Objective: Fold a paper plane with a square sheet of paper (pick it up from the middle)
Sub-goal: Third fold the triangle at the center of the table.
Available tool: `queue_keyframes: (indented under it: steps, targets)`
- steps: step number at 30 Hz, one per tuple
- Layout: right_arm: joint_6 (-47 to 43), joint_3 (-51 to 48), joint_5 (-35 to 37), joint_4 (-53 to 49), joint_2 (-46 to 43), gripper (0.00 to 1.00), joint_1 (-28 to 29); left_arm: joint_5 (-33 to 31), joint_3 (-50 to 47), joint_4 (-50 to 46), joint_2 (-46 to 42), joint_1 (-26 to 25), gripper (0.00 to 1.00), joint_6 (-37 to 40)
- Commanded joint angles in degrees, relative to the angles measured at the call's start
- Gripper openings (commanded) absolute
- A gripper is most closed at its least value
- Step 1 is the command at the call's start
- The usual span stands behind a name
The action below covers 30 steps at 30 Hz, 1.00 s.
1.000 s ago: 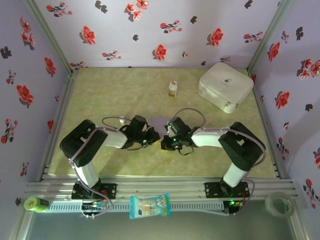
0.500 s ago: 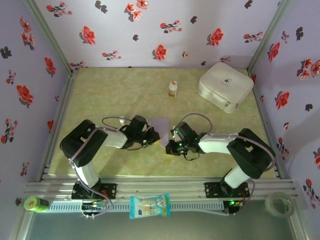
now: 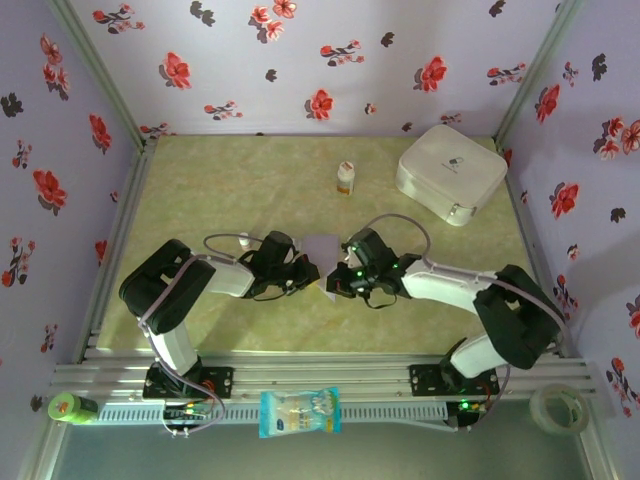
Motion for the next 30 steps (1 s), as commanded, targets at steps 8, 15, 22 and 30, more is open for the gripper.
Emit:
queue_keyframes:
  steps: [8, 15, 22, 30]
  targets:
    - [3.89, 6.43, 1.5, -0.88, 10.11, 0.03, -0.4, -2.71, -1.74, -3.13, 1.22, -0.47, 0.0, -0.25]
    - [3.14, 5.76, 3.94, -1.57, 13.13, 0.03, -0.76, -2.53, -1.22, -3.58, 1.16, -0.52, 0.0, 0.1]
    - [3.41, 0.3, 2.19, 0.99, 13.77, 0.0, -1.72, -1.26, 1.05, -6.14, -0.22, -0.01, 0.0, 1.98]
    - [1.13, -0.79, 1.69, -0.07, 13.69, 0.0, -2.15, -0.61, 6.01, -15.26, -5.66, 0.41, 0.02, 5.65]
